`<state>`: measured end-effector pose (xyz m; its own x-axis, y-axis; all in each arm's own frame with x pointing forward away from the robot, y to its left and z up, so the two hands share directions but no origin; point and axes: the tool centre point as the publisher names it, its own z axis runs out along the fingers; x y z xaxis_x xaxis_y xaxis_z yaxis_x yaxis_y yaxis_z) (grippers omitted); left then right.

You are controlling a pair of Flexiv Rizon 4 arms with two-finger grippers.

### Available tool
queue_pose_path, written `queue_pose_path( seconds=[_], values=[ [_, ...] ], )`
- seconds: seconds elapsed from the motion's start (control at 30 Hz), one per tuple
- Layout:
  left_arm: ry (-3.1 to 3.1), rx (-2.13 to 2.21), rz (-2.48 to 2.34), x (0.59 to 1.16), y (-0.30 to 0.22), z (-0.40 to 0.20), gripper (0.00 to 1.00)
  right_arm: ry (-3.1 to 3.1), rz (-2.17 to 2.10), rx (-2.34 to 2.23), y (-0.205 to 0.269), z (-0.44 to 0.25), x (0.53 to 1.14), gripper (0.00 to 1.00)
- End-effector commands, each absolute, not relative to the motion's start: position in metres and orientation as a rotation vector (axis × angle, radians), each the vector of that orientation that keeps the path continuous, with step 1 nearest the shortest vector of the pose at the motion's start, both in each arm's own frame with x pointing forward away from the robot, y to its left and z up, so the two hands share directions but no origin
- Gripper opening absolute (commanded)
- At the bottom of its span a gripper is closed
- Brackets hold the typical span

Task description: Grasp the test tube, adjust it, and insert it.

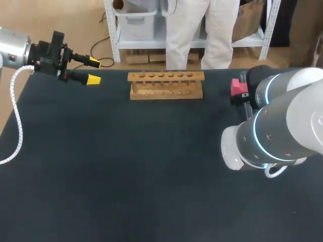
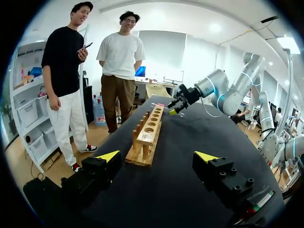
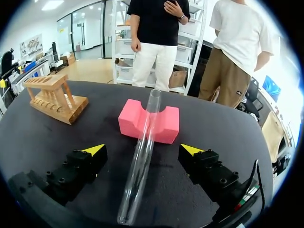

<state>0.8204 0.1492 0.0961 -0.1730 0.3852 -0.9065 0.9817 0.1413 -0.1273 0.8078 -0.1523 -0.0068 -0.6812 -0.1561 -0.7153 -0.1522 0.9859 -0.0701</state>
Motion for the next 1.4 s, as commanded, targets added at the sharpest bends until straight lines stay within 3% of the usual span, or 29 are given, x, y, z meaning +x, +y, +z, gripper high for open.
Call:
queue_pose_path(
  seconds=[0.03, 1.2, 1.4],
  values=[
    [1.673, 1.335, -1.014, 0.821, 0.15, 0.095, 1.0, 2.333, 0.016, -0.217, -0.154, -0.01, 0.814, 1.0],
    [1.673, 1.335, -1.014, 0.821, 0.15, 0.095, 1.0, 2.38, 0.09, -0.186, -0.157, -0.03, 0.824, 1.0],
    [1.673, 1.335, -1.014, 0.821, 0.15, 0.095, 1.0, 2.389, 0.081, -0.175, -0.158, -0.031, 0.824, 0.71]
  ],
)
